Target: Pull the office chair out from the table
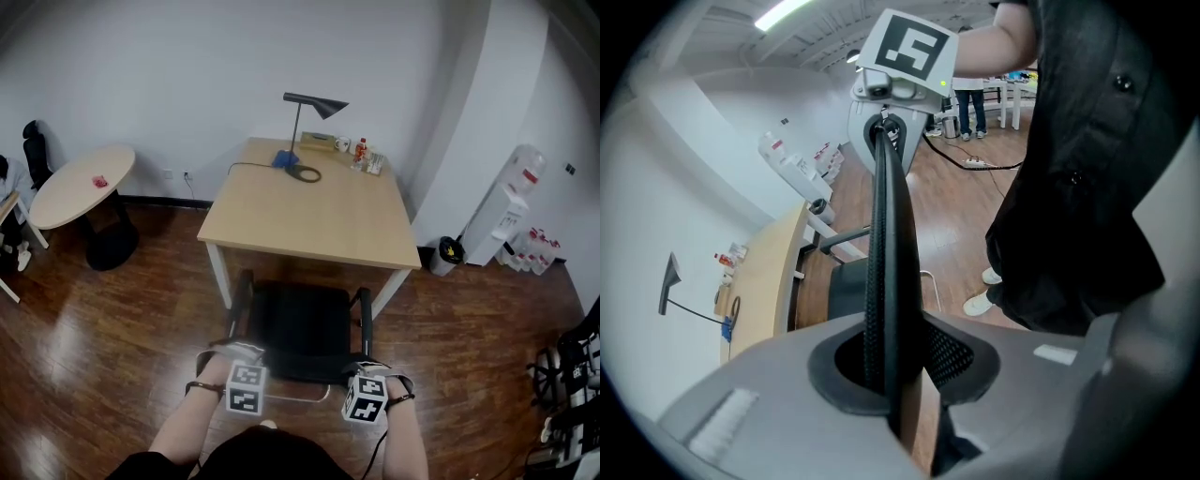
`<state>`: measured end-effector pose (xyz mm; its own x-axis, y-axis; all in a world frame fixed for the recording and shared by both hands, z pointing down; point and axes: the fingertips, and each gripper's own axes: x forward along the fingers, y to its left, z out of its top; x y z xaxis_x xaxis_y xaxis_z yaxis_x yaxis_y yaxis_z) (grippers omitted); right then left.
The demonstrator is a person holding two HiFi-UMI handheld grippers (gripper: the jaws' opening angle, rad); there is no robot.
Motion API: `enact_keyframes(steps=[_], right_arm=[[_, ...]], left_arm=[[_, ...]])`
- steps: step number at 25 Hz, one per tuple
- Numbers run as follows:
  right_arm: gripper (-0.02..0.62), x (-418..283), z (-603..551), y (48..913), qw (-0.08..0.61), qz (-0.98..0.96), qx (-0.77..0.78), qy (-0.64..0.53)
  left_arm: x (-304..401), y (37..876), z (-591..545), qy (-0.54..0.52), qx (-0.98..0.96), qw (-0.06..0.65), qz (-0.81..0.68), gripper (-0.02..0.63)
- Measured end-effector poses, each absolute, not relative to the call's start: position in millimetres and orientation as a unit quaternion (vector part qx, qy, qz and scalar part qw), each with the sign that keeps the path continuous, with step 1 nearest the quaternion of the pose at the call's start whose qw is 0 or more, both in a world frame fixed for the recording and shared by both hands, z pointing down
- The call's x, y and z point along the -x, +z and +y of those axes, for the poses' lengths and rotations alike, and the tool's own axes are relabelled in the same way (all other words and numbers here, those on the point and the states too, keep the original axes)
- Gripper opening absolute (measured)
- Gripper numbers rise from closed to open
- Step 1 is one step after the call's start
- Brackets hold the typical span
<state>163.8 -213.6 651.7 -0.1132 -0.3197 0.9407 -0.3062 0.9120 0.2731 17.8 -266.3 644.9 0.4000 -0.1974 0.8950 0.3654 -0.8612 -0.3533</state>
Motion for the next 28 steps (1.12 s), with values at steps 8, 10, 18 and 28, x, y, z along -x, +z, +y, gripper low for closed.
enact_keyframes(steps=[8,10,18,28], right_arm=[[0.08,-150.1,-186.5,653.0,0.631,-0.748,-0.206,-0.004],[0.078,-146.2,-176.3,653.4,0.633,-0.747,-0.201,-0.005],[0.078,-139.4,-147.4,649.8,0.633,-0.75,-0.194,-0.011],[0.074,-132.7,-121.2,649.7,0.633,-0.75,-0.192,-0.025]], left_arm=[[-3.5,646.4,-238.9,-0.549,0.794,0.257,-0.048,0.077],[-1.0,647.7,-230.5,-0.547,0.794,0.26,-0.044,0.077],[5.7,644.9,-202.0,-0.549,0.794,0.258,-0.042,0.077],[13.5,645.5,-174.0,-0.555,0.791,0.253,-0.034,0.078]])
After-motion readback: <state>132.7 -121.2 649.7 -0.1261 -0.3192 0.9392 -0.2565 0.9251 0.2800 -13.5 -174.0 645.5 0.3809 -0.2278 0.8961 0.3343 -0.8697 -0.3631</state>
